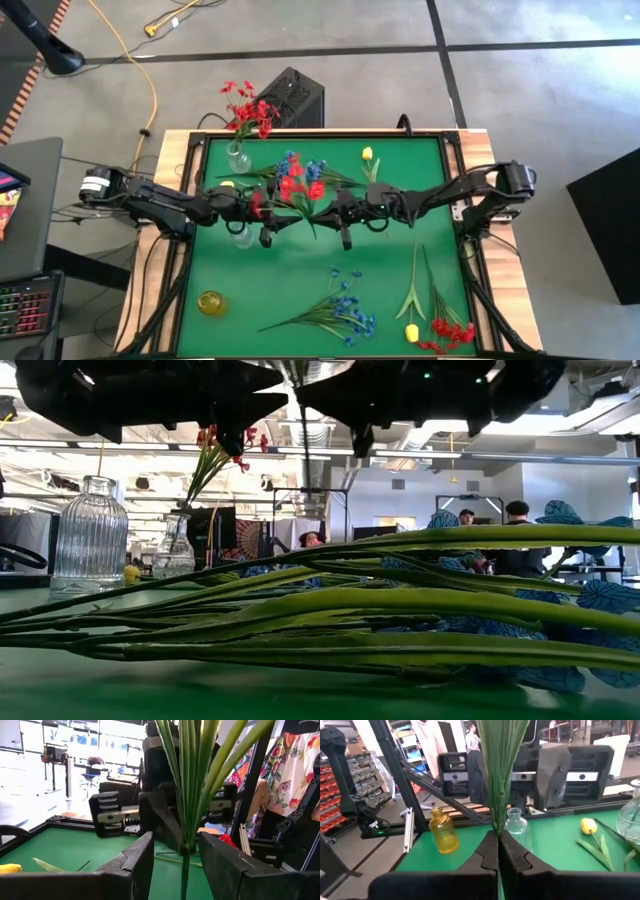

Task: Sort flowers into vase by color
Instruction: Put the top red flowers into the top transparent vase

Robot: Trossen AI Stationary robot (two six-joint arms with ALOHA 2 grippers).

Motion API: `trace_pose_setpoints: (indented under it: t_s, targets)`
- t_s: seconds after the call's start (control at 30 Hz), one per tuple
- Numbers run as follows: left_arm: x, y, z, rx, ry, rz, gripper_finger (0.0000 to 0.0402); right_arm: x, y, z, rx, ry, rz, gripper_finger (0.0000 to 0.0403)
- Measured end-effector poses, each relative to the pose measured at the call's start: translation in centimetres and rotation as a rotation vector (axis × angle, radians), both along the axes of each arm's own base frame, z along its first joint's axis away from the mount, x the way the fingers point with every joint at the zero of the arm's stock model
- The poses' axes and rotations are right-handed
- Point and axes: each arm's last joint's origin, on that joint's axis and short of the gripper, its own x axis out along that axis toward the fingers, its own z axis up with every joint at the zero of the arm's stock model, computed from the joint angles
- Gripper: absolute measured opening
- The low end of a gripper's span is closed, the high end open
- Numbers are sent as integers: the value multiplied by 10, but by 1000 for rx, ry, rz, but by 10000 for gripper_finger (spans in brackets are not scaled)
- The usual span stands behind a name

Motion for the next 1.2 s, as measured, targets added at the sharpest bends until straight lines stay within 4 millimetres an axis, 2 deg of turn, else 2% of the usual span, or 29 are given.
trace_pose_setpoints:
  t_s: [0.23, 0.6, 1.2]
  targets:
    - [0, -1, -1, 1, 6, -19, 144, 11, -1, -4, -6, 14, -4, 25]
    - [0, 0, -1, -5, 9, 5, 144, 11, -6, -7, -13, 50, -67, 25]
    - [1, 3, -3, -55, 26, 92, 138, 11, -9, -4, -58, 14, -125, 25]
